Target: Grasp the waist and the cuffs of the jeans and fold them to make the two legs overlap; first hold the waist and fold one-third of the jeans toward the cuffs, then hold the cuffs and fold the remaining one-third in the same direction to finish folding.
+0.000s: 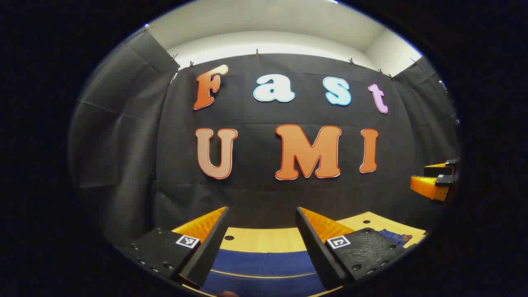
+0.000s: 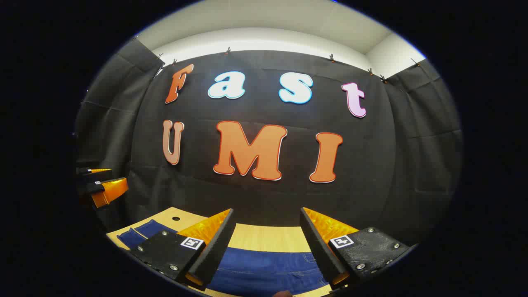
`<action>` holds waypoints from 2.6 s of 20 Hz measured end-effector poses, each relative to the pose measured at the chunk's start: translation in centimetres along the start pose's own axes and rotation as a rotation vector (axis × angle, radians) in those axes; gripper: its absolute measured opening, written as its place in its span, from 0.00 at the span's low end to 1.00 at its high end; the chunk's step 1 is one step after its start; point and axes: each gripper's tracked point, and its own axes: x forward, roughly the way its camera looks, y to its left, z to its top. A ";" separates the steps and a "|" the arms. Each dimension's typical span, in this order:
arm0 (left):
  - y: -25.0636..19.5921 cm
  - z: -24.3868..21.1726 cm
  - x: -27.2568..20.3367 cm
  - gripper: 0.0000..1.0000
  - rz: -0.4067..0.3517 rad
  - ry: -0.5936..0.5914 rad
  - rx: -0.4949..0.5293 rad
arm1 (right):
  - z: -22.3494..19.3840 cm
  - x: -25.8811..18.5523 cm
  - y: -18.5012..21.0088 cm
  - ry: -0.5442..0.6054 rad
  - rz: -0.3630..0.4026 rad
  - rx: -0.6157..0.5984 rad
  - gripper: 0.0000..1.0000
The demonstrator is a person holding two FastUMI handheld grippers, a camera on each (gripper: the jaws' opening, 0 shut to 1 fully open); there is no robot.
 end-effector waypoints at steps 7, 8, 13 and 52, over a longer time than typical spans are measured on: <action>-0.6 -1.1 2.5 0.94 0.055 0.006 0.031 | -1.9 2.8 -2.0 0.046 -0.009 0.019 0.95; -0.8 -1.5 3.0 0.96 0.064 0.022 0.032 | -2.1 3.4 -2.1 0.052 0.003 0.035 0.95; -1.4 -2.0 5.4 0.96 0.095 0.046 0.025 | -2.4 6.2 -2.6 0.056 0.026 0.043 0.96; 15.1 -25.9 -2.4 0.98 0.406 0.675 -0.655 | -28.6 2.6 -15.7 0.775 -0.219 0.811 0.98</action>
